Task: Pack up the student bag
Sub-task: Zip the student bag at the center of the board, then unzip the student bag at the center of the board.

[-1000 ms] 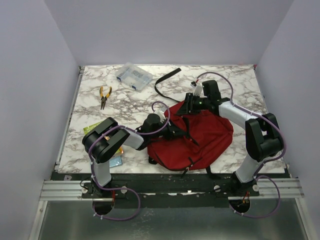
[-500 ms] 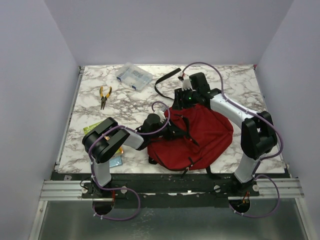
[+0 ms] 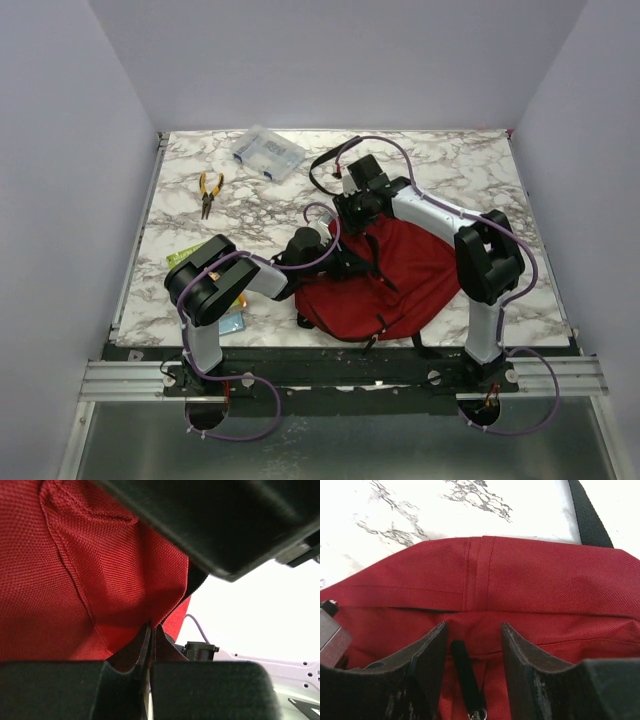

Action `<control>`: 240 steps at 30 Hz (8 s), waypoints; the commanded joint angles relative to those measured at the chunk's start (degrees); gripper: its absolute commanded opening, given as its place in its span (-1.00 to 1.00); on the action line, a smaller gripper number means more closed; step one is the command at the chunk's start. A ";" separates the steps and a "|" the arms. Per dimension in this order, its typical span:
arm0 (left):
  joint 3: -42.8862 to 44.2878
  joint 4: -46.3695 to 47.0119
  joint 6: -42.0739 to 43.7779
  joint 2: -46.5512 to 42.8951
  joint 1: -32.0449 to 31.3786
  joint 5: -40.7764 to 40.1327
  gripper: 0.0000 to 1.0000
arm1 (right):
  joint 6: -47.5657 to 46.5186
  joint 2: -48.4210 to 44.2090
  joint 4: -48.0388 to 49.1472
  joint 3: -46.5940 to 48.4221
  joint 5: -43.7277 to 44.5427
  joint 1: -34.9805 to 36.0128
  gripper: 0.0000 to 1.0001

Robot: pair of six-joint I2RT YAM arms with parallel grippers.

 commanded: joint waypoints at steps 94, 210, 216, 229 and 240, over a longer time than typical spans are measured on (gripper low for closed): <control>3.86 -10.51 -27.37 -2.41 11.07 -15.25 -1.00 | 34.84 -56.51 33.61 -59.66 16.99 2.33 -0.99; 1.77 -33.58 27.19 -27.70 -13.75 5.13 0.11 | 70.34 -53.95 5.97 -59.72 13.91 3.66 0.26; 2.13 -35.00 28.49 -27.08 -16.02 1.23 0.06 | 75.25 -54.23 13.44 -63.69 13.71 3.61 0.18; 13.33 -59.18 41.00 -23.51 -23.10 -23.93 0.06 | 77.36 -51.04 19.07 -64.73 13.53 3.64 -0.51; 21.13 -64.57 42.65 -12.44 -23.57 -26.77 -0.07 | 77.70 -53.26 17.85 -65.39 12.57 3.64 -0.99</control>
